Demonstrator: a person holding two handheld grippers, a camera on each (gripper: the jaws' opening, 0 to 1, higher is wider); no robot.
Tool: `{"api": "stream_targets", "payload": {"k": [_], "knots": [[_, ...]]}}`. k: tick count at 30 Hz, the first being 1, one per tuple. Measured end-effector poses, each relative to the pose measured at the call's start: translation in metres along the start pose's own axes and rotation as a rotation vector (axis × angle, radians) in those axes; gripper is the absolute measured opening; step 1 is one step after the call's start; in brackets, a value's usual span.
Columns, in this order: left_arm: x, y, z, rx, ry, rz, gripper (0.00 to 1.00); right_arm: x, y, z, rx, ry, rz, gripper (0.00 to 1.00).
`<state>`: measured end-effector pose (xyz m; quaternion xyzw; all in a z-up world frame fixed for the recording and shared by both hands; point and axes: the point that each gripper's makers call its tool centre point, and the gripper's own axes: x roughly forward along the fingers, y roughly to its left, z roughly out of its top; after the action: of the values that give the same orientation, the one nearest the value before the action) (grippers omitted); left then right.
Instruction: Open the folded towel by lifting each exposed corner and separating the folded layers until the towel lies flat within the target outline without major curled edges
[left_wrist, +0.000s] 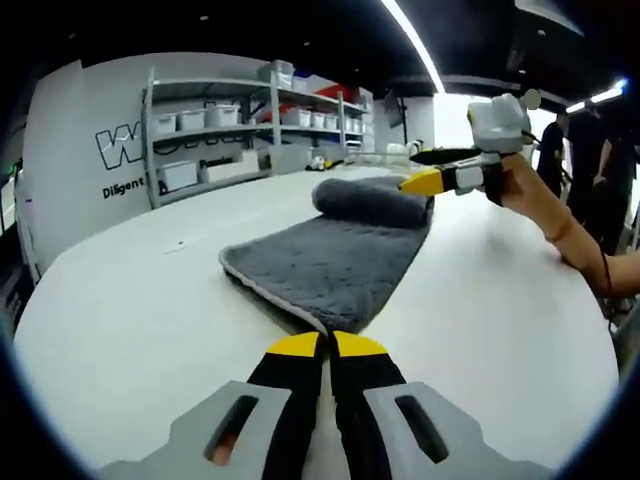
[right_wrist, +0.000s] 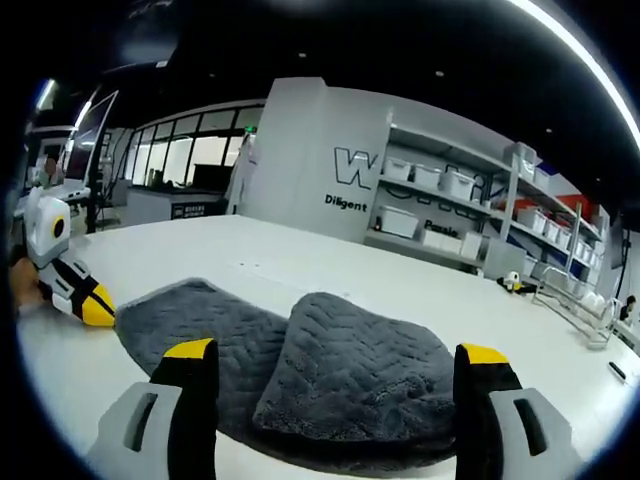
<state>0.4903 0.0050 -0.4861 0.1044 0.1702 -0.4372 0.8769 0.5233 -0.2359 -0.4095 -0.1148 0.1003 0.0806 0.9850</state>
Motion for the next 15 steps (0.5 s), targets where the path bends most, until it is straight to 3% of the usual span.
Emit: {"api": "stream_targets", "payload": {"k": [8, 15], "knots": [[-0.006, 0.015, -0.004, -0.031, 0.016, 0.055, 0.03, 0.000, 0.002, -0.002, -0.006, 0.011, 0.005, 0.99], [-0.013, 0.029, -0.005, -0.125, -0.007, 0.073, 0.03, 0.001, 0.000, -0.001, -0.009, 0.008, 0.003, 0.99]]}}
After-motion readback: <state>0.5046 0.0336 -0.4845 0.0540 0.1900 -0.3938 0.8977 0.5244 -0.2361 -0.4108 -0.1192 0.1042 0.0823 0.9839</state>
